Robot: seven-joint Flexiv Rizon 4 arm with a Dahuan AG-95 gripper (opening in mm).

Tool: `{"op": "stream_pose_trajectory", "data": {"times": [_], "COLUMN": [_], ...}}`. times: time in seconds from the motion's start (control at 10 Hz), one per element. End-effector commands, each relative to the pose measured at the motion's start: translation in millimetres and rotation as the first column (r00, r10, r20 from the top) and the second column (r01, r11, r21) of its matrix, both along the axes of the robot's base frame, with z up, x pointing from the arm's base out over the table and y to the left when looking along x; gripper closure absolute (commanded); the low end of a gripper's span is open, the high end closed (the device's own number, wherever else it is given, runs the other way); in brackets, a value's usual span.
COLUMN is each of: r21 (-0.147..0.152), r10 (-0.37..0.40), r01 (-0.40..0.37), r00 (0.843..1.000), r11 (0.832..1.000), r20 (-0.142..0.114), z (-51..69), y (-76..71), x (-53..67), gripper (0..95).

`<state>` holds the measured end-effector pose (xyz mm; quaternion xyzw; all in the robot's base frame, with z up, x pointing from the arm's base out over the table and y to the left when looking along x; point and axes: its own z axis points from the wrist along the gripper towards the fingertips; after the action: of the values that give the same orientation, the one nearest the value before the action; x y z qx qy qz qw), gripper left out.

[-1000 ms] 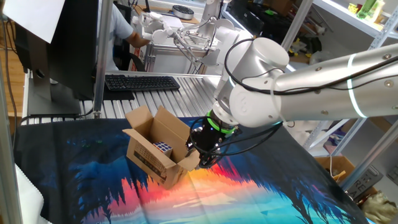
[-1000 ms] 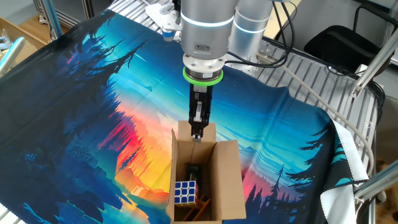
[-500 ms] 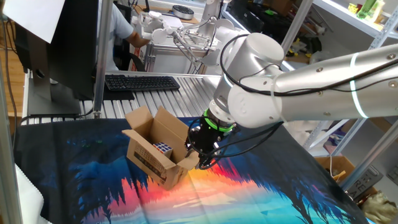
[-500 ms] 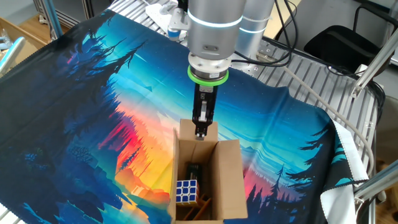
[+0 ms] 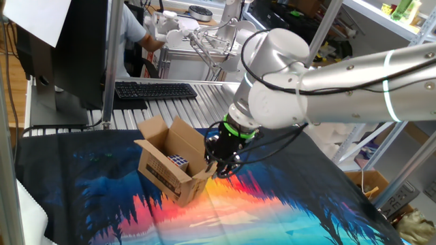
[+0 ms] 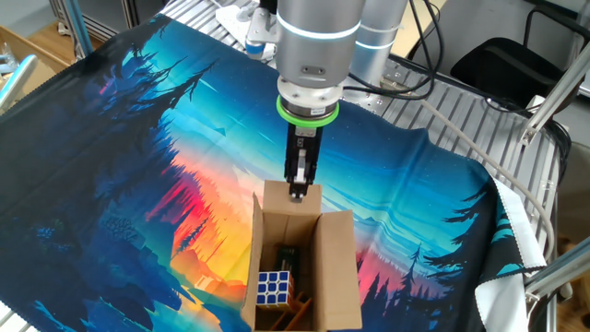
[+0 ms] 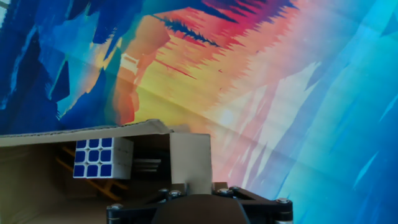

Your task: Cover the box

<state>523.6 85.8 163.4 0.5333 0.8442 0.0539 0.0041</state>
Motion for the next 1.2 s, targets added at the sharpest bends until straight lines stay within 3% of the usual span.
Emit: {"op": "stream_pose_trajectory", "data": {"times": [0.1,0.2,0.3,1.2], "r21": [0.008,0.004,0.004,0.008], "r10": [-0.032,-0.037,-0.055,-0.096], "r01": [0.032,0.037,0.055,0.096], "r00": [0.999,0.999,0.998,0.995], "r11": [0.999,0.999,0.998,0.995], "r20": [-0.009,-0.009,-0.008,-0.01], "z": [4.6,3.6,1.5,0.7], "y": [2.4,2.6,3.0,1.9], "x": [3.6,4.3,5.1,14.8], "gripper": [76.0,76.0,57.0,57.0]}}
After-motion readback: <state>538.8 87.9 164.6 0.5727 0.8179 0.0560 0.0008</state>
